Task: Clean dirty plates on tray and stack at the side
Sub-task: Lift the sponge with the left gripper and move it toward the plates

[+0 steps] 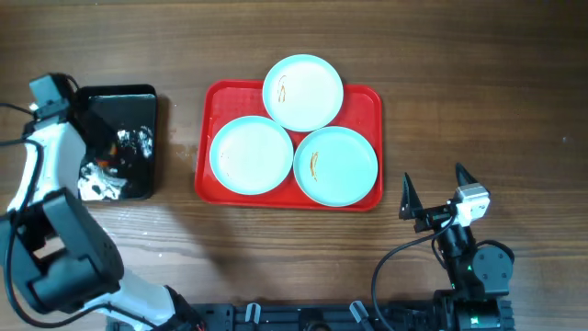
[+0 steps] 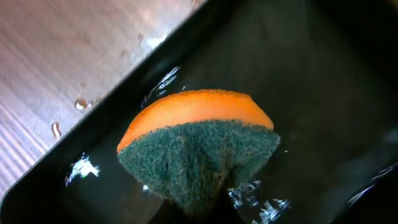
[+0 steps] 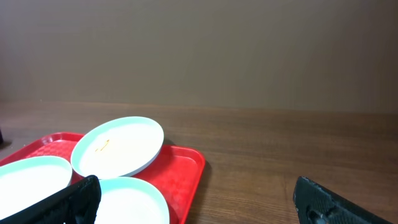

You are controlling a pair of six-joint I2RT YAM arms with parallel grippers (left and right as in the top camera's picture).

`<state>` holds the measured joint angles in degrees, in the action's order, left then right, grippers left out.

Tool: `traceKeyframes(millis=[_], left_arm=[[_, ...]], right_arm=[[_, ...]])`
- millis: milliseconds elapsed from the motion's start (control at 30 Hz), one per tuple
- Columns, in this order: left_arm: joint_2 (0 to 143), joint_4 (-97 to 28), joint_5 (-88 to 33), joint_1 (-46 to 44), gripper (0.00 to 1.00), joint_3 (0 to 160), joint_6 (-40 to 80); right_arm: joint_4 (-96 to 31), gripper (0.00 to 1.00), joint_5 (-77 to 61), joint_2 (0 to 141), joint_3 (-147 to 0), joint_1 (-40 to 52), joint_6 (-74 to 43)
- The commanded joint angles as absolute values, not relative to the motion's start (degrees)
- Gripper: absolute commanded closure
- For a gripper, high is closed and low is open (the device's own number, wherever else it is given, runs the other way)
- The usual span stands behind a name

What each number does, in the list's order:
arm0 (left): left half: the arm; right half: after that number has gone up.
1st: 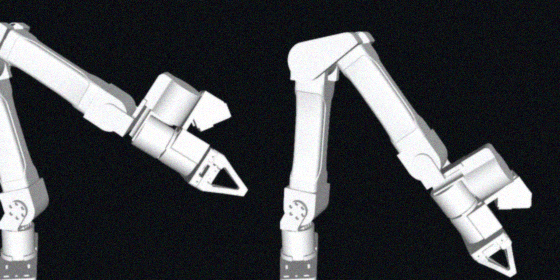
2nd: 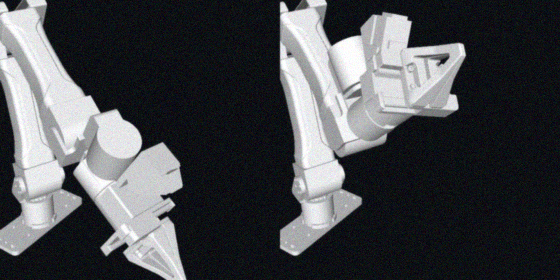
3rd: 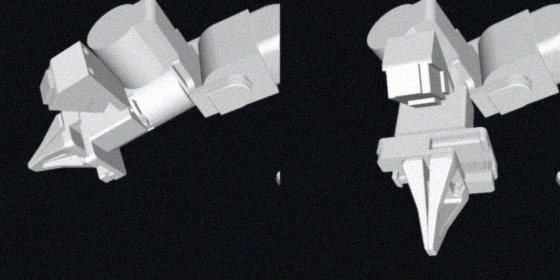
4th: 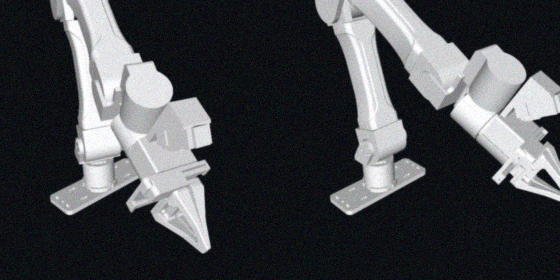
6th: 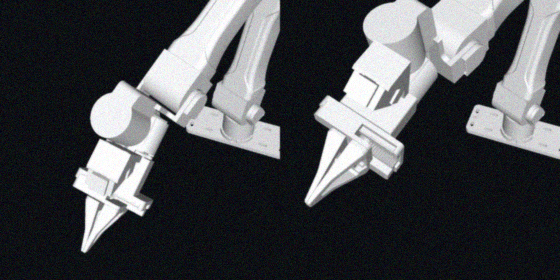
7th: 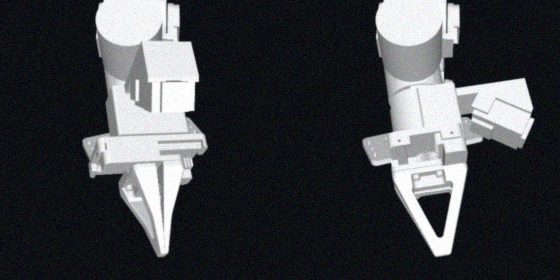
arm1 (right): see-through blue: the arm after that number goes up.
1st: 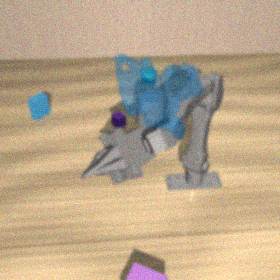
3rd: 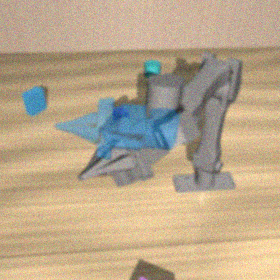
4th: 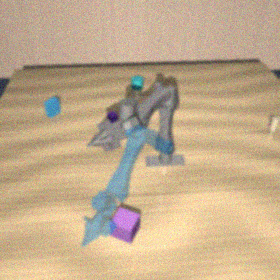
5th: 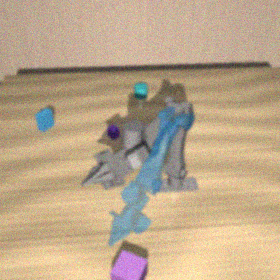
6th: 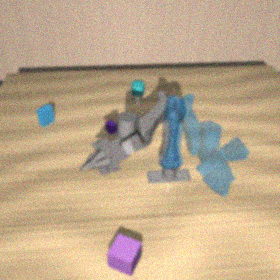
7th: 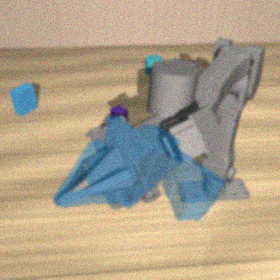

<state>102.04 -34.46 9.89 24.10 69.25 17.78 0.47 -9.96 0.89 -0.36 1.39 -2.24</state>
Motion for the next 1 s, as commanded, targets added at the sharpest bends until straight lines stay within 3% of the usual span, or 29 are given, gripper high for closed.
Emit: traceKeyframes(millis=[0,267,667,967], left_arm=[[96.5,-34.1,10.7,23.9,0.96,72.8,14.9],[84.4,-28.1,-2.4,22.9,0.96,74.5,12.3],[99.7,-27.4,3.7,22.9,0.96,66.2,9.0],[87.2,-26.3,3.5,22.7,0.96,71.3,9.0]], right_arm=[[0.7,0.00,-8.9,0.6,-0.3,1.1,-1.6],[0.7,0.00,-8.9,0.6,-0.3,1.1,-1.6],[0.7,0.01,-8.9,0.6,-0.3,1.1,-1.6],[0.7,0.00,-8.9,0.6,-0.3,1.1,-1.6]])
